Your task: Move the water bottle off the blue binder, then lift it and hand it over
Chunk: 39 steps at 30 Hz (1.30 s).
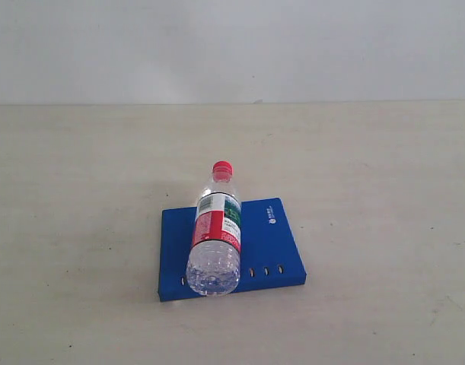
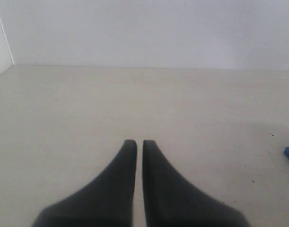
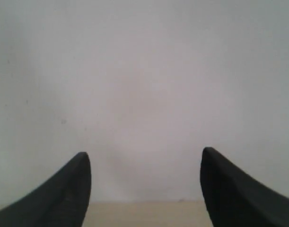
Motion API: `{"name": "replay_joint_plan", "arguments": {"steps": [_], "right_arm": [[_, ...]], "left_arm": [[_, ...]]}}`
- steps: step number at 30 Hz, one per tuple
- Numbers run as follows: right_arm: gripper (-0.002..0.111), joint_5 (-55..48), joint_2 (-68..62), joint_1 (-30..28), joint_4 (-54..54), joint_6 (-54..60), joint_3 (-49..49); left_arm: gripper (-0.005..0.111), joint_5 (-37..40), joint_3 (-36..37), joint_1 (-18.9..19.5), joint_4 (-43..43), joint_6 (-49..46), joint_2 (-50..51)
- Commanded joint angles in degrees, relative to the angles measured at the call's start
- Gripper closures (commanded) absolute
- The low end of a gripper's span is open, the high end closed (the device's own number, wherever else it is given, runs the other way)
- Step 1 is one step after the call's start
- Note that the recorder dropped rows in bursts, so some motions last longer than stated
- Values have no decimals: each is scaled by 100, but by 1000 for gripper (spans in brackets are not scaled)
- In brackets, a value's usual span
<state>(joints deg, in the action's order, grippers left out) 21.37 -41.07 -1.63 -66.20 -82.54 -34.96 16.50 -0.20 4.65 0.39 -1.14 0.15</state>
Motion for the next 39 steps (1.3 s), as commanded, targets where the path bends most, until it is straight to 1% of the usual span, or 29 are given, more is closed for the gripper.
{"name": "replay_joint_plan", "arguments": {"steps": [1, 3, 5, 7, 8, 10, 11, 12, 13, 14, 16, 17, 18, 19, 20, 22, 23, 24, 25, 27, 28, 30, 32, 33, 36, 37, 39], "right_arm": [[51, 1539, -1757, 23, -2080, -1536, -1032], [51, 1973, -2536, 106, -2497, -1507, -1620], [51, 1922, -3135, 317, -2864, -1507, -2034], [51, 1574, -3747, 636, -3375, -1624, -2523], [51, 1325, -3977, 798, -3375, -1625, -2758], [51, 781, -4502, 1216, -3375, -1156, -3108], [51, 510, -4690, 1415, -3375, -750, -3238], [51, 60, -4961, 1741, -3375, 45, -3406], [51, -326, -5123, 1954, -3375, 478, -3481], [51, -1050, -5307, 2234, -3375, 753, -3561], [51, -2914, -5632, 2723, -3375, 770, -3697], [52, -4010, -5780, 2952, -3303, 803, -3781], [53, -4920, -5920, 3134, -2889, 1072, -3888], [55, -5602, -6016, 3257, -2378, 1513, -4058], [58, -6073, -6133, 3312, -1540, 2341, -4293], [64, -6785, -6330, 3311, 490, 4019, -4887], [66, -7184, -6452, 3231, 1682, 5004, -5270], [66, -7486, -6572, 3131, 2728, 5912, -5631], [66, -7635, -6658, 3051, 3639, 6568, -5881], [66, -7682, -6824, 2865, 5235, 7471, -6332], [66, -7527, -6884, 2796, 5906, 7884, -6455], [66, -7105, -7004, 2783, 6664, 8391, -6528], [66, -6645, -7155, 2868, 7014, 8718, -6528], [62, -6474, -7250, 2925, 7045, 8806, -6528], [40, -6163, -7593, 3083, 7036, 8718, -6528], [36, -6079, -7721, 3113, 7022, 8639, -6528], [36, -6019, -7967, 3142, 7029, 8420, -6538]], "left_arm": [[102, -18, 20, -21, -39, -26, -15], [102, -18, 20, -21, -39, -26, -15], [102, -18, 20, -21, -39, -26, -15], [102, -18, 20, -21, -39, -26, -15], [102, -18, 20, -21, -39, -26, -15], [102, -18, 20, -21, -39, -26, -15], [102, -18, 20, -21, -39, -26, -15], [102, -18, 20, -21, -39, -26, -15], [102, -18, 20, -21, -39, -26, -15], [102, -18, 20, -21, -39, -26, -15], [102, -18, 20, -21, -39, -26, -15], [102, -18, 20, -21, -39, -26, -15], [102, -18, 20, -21, -39, -26, -15], [102, -18, 20, -21, -39, -26, -15], [102, -18, 20, -21, -39, -26, -15], [102, -18, 20, -21, -39, -26, -15], [102, -18, 20, -21, -39, -26, -15], [102, -18, 20, -21, -39, -26, -15], [102, -18, 20, -21, -39, -26, -15], [102, -18, 20, -21, -39, -26, -15], [102, -18, 20, -21, -39, -26, -15], [102, -18, 20, -21, -39, -26, -15], [102, -18, 20, -21, -39, -26, -15], [102, -18, 20, -21, -39, -26, -15], [102, -18, 20, -21, -39, -26, -15], [102, -18, 20, -21, -39, -26, -15], [102, -18, 20, -21, -39, -26, -15]]}}
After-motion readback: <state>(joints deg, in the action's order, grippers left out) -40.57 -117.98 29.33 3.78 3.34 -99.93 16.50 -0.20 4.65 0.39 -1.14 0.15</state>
